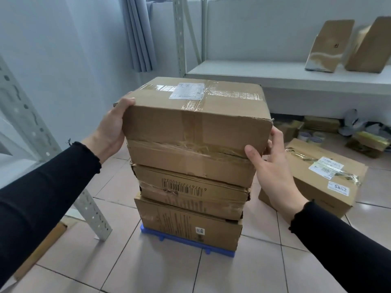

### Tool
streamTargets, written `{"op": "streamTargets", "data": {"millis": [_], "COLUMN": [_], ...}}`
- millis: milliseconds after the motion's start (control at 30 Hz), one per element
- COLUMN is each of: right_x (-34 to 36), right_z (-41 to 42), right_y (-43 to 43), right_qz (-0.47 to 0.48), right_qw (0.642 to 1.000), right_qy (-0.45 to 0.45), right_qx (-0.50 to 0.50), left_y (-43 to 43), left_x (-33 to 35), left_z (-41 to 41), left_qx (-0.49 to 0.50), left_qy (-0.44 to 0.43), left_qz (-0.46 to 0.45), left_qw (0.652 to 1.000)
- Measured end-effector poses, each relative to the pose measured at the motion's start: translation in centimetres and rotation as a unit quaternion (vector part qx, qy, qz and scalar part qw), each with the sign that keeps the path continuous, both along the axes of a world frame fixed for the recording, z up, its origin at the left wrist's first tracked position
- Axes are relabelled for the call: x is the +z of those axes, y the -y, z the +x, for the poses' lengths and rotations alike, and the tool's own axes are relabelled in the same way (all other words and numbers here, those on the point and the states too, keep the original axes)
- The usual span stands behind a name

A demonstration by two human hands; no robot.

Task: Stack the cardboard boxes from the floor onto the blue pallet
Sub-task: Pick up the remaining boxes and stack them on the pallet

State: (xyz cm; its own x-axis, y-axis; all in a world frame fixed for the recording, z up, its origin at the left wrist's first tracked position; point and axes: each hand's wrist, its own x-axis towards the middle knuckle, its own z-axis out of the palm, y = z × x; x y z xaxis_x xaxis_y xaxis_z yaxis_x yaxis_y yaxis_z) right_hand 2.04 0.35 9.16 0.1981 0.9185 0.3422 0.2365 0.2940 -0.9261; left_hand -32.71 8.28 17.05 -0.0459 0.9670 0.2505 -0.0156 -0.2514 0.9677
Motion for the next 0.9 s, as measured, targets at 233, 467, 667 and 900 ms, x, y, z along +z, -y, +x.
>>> {"op": "streamTargets", "data": {"millis": [233,467,667,900], "right_x": [-0.8,-0.3,3.0,5.7], "right_z": [0.2,1.5,6.5,15.5], "right_y": [0.6,1.0,1.9,2.4], "right_qz": [-0.011,-0.044,-0.075,-0.109], "right_qw": [0.998,0.991,0.955,0.907], "right_qy": [0.067,0.121,0.286,0.4], "right_qx": [-0.02,-0.028,-0.021,-0.074], "left_y": [0.3,0.1,0.7,1.2], "left_x": [0.1,2.2,7.0,9.1], "left_z": [0.0,0.6,7.1,23.2], "left_qx": [0.047,0.14,0.125,-0.02], "left_qy": [0.006,-0.146,-0.526,-0.619], "left_qz": [-0.024,-0.004,0.136,0.216], "left_qw": [0.999,0.979,0.83,0.755]}}
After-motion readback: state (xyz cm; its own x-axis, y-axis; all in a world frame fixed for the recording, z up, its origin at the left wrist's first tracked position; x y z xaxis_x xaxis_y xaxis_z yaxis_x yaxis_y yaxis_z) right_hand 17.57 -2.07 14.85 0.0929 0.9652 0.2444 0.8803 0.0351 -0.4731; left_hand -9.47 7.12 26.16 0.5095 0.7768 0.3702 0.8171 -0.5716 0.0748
